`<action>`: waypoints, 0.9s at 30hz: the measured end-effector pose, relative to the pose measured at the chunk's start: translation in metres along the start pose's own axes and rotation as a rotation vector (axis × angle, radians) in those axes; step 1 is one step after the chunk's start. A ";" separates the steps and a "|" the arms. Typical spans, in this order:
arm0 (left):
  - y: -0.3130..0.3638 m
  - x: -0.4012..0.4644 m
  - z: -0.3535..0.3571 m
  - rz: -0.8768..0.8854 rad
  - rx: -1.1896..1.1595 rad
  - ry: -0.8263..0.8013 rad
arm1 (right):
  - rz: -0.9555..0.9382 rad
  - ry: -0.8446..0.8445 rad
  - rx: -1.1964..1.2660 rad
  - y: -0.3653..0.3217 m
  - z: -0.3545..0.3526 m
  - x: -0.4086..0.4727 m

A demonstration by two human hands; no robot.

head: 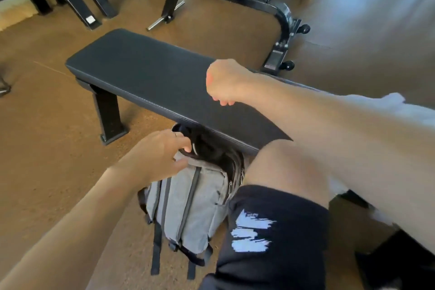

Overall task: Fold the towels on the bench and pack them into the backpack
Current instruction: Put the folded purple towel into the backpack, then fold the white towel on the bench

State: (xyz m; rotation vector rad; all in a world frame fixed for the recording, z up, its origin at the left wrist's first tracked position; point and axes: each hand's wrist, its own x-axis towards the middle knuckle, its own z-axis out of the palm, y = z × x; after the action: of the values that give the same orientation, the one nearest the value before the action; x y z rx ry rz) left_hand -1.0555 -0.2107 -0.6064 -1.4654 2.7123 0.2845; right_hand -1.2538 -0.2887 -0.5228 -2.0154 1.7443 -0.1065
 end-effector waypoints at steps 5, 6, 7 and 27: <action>0.035 0.065 -0.043 -0.042 -0.195 0.050 | 0.149 0.257 -0.004 0.114 -0.038 -0.042; 0.049 0.080 -0.052 -0.021 -0.279 0.080 | 0.181 0.218 -0.046 0.134 -0.043 -0.053; 0.066 0.095 -0.060 0.008 -0.363 0.092 | 0.216 0.160 -0.097 0.152 -0.047 -0.066; 0.260 0.165 -0.009 0.246 -0.214 -0.099 | 0.261 0.500 0.445 0.274 -0.029 -0.137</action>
State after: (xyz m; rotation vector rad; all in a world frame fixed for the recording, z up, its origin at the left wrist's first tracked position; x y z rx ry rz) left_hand -1.3627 -0.2096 -0.5828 -1.1196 2.8522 0.6580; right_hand -1.5410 -0.1897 -0.5725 -1.5021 2.0310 -0.8932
